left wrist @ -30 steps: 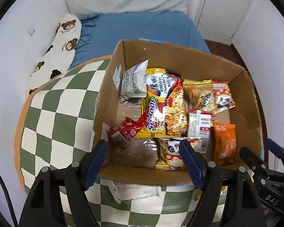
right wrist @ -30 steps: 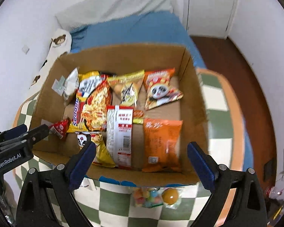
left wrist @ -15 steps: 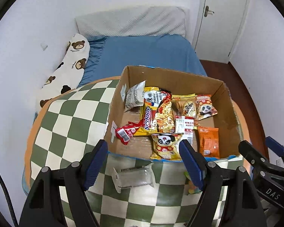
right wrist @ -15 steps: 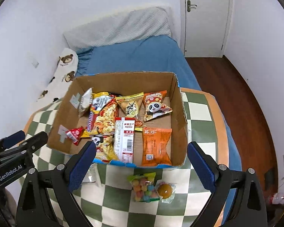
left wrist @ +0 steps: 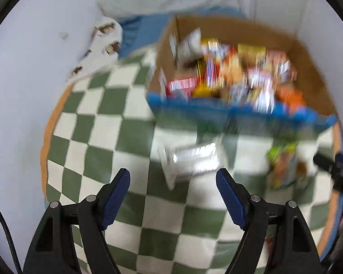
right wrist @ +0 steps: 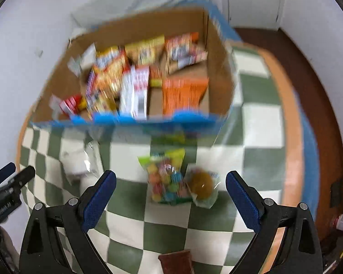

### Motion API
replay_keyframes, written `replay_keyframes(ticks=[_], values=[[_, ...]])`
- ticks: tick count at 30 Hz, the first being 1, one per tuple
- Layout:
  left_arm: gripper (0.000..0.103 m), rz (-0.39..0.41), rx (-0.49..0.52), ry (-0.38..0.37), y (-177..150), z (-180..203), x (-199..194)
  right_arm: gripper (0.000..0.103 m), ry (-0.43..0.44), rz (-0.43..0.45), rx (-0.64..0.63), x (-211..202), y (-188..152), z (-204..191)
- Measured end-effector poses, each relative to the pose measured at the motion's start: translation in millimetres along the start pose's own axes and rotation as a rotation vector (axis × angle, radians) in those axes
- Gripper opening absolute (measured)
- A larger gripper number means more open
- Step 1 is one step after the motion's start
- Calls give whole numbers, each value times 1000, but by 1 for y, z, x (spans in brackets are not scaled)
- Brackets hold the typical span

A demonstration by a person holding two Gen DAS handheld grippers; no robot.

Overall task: Organize snacks
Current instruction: 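Raise both tools from the box and move back over the cloth, then grasp the white wrapped pastry with the left tool while the right tool grasps the colorful candy-ball bag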

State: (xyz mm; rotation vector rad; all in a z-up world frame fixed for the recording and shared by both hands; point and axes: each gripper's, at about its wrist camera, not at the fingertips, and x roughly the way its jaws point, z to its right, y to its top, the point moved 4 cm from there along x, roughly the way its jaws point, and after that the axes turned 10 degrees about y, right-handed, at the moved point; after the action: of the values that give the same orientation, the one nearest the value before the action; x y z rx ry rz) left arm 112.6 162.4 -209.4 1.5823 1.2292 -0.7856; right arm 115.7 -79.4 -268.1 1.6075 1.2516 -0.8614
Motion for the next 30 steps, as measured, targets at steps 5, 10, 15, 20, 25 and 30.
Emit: replay_keyframes(ticks=[5, 10, 15, 20, 25, 30], values=[[77, -14, 277, 96, -16, 30, 43, 89, 3, -70, 9, 49, -11, 7], [77, 62, 551, 172, -14, 61, 67, 86, -12, -80, -11, 70, -15, 0], [77, 92, 758, 162, -16, 87, 87, 85, -10, -116, 34, 86, -19, -2], [77, 102, 887, 105, -25, 108, 96, 85, -26, -123, 65, 98, -18, -1], [62, 97, 877, 27, -27, 111, 100, 70, -47, -130, 77, 108, -13, -1], [61, 40, 762, -26, -34, 96, 104, 57, -54, -150, 88, 109, -24, 2]])
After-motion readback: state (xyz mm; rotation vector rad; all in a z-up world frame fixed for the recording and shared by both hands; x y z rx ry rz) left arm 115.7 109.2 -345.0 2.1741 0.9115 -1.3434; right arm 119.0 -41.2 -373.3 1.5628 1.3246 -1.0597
